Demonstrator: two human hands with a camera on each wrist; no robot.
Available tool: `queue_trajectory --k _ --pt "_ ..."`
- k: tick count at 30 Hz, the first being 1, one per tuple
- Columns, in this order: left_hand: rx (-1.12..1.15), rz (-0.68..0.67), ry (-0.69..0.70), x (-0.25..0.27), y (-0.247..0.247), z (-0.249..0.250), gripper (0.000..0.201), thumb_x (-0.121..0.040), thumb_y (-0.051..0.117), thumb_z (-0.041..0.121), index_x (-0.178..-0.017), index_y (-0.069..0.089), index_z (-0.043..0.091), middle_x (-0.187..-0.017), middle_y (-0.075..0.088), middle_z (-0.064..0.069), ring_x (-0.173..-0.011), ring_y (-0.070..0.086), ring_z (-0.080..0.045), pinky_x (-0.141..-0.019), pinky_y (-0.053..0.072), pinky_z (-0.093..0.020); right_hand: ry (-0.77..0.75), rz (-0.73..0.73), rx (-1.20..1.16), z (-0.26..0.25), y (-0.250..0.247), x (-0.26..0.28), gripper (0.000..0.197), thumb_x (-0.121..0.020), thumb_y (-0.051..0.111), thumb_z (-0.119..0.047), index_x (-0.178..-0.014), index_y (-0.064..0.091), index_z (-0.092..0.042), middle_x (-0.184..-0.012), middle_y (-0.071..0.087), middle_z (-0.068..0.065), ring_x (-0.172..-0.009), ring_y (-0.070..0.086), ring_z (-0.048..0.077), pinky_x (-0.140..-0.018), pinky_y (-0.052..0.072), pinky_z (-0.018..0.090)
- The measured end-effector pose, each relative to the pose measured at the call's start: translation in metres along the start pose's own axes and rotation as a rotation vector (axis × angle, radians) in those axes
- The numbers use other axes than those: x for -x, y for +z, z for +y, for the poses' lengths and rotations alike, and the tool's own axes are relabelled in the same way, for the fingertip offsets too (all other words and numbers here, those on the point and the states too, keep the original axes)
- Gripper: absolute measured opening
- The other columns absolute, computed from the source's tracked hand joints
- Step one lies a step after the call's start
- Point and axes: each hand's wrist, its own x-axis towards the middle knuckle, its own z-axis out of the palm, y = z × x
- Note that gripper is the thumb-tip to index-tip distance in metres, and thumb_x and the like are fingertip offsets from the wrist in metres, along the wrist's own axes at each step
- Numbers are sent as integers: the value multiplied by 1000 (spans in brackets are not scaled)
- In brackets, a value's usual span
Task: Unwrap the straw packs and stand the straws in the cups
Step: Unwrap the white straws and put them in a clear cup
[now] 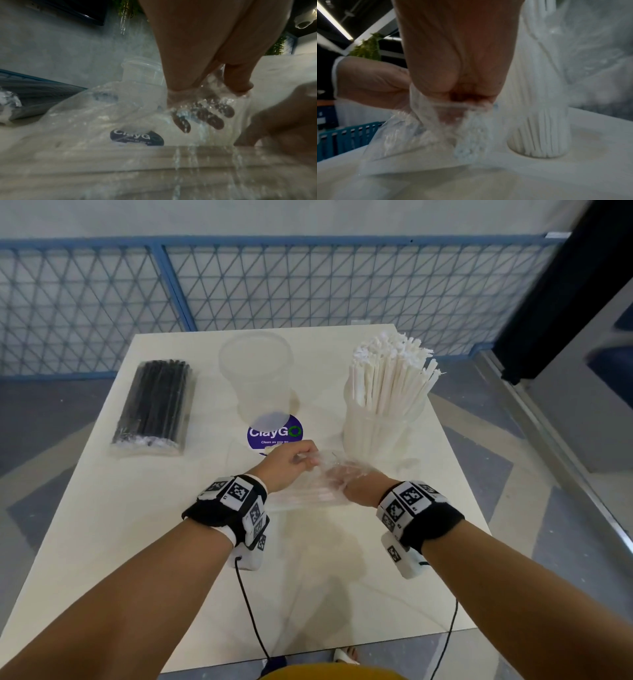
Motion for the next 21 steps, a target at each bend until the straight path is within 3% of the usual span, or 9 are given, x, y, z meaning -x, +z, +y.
queue_trajectory --k 2,4,6,8,13,15,17,19,21 --pt "28 21 -23 0 2 1 22 -92 52 12 -72 50 21 -76 56 -3 -82 55 -18 -82 38 -27 -12 -56 -104 -4 1 -5 22 -91 54 -10 -110 64 -10 -73 25 -23 -64 37 -32 -67 31 -5" --pt "25 37 -27 0 3 0 17 -93 51 14 -76 51 15 -78 56 -5 -80 54 -15 -81 38 -24 -42 -90 -288 -7 1 -5 33 -75 73 -16 -104 65 -4 -78 45 -13 -63 50 -12 -57 36 1" --pt "8 50 -10 1 4 1 14 -94 50 14 -81 51 9 -79 55 -6 -73 54 -3 -73 37 -13 -44 -33 -141 -8 0 -2 49 -76 70 -23 -119 52 -8 -104 43 -5 -90 48 9 -74 39 14" --pt "4 62 5 1 4 1 12 -94 49 12 -84 51 5 -77 53 -3 -61 51 12 -63 33 -3 -14 -79 -10 -4 0 2 55 -82 65 -30 -128 41 -13 -109 43 -2 -98 45 17 -83 35 25" --pt "-13 -8 -32 3 4 5 13 -93 51 20 -84 47 12 -81 53 1 -72 52 -1 -63 34 -4 9 -159 110 -15 -4 4 42 -92 53 -19 -132 42 -8 -122 54 12 -95 50 23 -73 40 14" --pt "-31 -106 -91 7 2 7 24 -85 64 31 -95 48 17 -94 55 2 -83 51 -8 -76 37 -13 -13 -169 -31 -15 -5 8 34 -95 47 -11 -127 47 -21 -112 57 10 -89 55 27 -71 44 25" --pt "-114 -236 -149 12 1 9 55 -69 79 32 -111 43 25 -109 54 7 -95 52 -9 -85 39 -22 -20 -196 -136 -13 -12 11 34 -95 46 -10 -106 48 -42 -89 55 2 -73 49 21 -56 39 23" --pt "-226 -299 -148 15 1 5 77 -61 85 26 -121 38 26 -113 55 7 -102 53 -11 -90 42 -25 4 -191 -246 -15 -20 17 34 -93 50 -12 -87 49 -45 -73 47 -3 -69 45 16 -54 36 18" --pt "-287 -289 -139 16 -2 -1 78 -61 85 18 -126 41 19 -114 59 3 -105 56 -15 -95 44 -30 -24 -193 -433 -11 -27 22 30 -91 55 -11 -98 58 -39 -64 42 -2 -57 39 12 -46 33 16"
